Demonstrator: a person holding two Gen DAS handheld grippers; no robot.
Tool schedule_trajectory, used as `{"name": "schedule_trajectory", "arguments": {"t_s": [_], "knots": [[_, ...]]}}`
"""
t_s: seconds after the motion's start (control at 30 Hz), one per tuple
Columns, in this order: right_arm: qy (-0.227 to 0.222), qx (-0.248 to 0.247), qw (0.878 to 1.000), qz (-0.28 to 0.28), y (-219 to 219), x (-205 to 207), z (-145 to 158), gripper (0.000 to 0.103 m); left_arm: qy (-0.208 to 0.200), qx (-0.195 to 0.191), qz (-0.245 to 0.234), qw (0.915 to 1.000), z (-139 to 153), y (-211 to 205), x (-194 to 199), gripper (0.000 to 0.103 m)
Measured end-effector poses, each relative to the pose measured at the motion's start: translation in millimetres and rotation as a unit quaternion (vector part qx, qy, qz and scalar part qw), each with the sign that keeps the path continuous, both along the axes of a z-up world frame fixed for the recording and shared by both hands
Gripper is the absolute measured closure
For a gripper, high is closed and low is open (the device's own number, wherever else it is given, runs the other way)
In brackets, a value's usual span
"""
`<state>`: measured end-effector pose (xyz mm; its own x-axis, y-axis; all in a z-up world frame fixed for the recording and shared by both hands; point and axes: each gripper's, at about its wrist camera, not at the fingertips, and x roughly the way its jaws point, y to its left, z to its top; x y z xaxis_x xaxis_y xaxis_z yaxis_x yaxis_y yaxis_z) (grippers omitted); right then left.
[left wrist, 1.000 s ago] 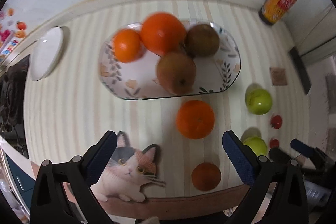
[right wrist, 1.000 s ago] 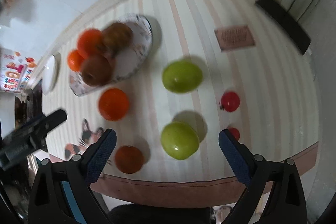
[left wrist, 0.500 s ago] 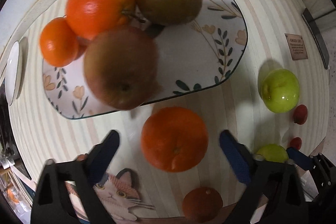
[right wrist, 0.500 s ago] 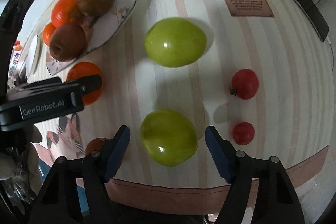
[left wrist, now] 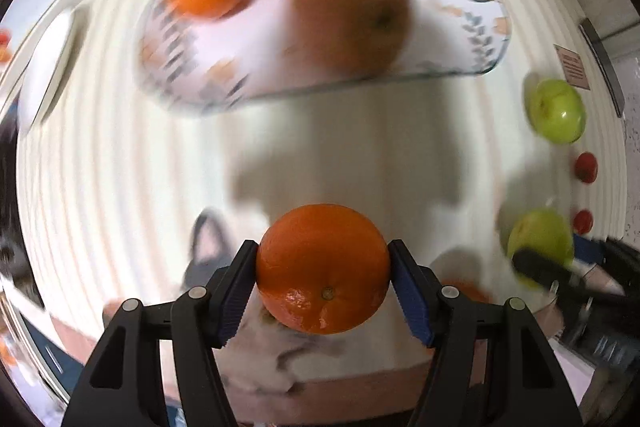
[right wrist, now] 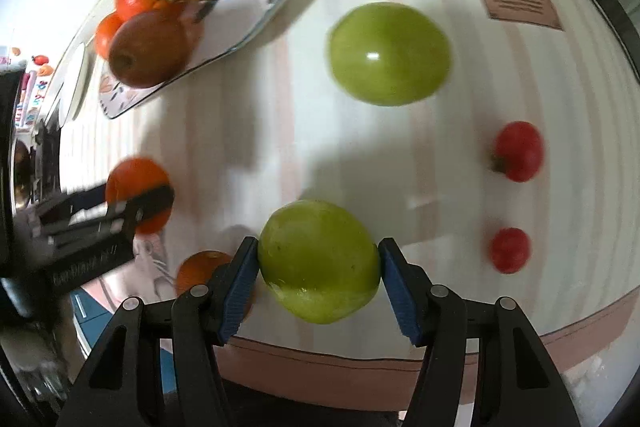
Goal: Organize fruits
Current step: 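Set the tangerine and green apple onto the deer plate and release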
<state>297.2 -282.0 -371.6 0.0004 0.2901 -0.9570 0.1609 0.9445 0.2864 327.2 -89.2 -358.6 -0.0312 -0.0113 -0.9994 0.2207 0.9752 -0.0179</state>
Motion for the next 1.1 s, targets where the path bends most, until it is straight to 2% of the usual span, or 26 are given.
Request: {"name": "schedule_trajectory", "arguments": {"t_s": [0.17,0.27,0.43,0.63,0.73,0.87,1.0,1.1], "knots": [[0.008,0.0,1.0,0.007,13,3,-4,0.039,0.012,-0.004,0.042,0.9991,-4,33,-23,0.04],[0.007,-0.018,1.0,0.022,20,3,-2,0.039,0.016,-0.012,0.058,0.9981,-8,43,-30,0.04],[0.007,-0.032,0.999,0.037,34,6,-3,0.039,0.011,-0.017,0.068,0.9975,-15,58,-29,0.04],[-0.01,-0.048,0.997,0.054,39,2,-1,0.04,0.008,-0.021,0.071,0.9972,-15,55,-22,0.04],[-0.031,-0.038,0.998,0.043,33,5,14,0.04,-0.012,-0.03,0.072,0.9969,13,58,-19,0.04],[-0.068,-0.008,0.997,0.023,29,20,49,0.04,-0.046,-0.051,0.075,0.9948,52,64,-5,0.04],[-0.113,0.017,0.993,0.017,31,45,91,0.04,-0.085,-0.071,0.077,0.9909,100,73,29,0.04],[-0.135,0.033,0.99,0.014,36,72,111,0.04,-0.098,-0.072,0.08,0.9894,114,77,54,0.04]]}}
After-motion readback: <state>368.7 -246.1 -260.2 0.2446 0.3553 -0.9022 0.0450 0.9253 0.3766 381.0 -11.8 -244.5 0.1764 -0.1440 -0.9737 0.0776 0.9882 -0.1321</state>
